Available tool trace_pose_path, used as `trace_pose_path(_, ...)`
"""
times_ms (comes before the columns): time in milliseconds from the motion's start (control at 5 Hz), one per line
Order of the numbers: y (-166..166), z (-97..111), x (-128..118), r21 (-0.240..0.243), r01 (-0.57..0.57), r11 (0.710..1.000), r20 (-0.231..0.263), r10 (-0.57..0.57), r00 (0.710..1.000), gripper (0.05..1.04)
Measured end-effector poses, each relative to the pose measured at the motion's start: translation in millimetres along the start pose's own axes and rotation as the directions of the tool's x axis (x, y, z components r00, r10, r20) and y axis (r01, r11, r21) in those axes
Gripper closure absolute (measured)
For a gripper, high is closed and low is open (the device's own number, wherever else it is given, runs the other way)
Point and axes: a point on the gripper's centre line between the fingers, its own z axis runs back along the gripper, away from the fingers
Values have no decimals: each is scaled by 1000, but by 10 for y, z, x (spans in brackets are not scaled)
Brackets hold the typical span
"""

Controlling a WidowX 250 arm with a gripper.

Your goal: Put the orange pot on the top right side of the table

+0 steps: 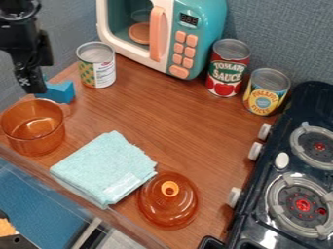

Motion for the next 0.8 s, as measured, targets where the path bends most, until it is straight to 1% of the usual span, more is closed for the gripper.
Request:
trace_pose_path(200,297,156,79,-24,-72,997,1,72,997,83)
trace_pose_path(400,550,102,124,13,-73,997,28,73,997,83)
trace_pose_path(600,643,-3,179,10,-50,999,40,50,998,83)
trace_pose_path(800,653,-180,196,41,-42,998,54,39,998,83)
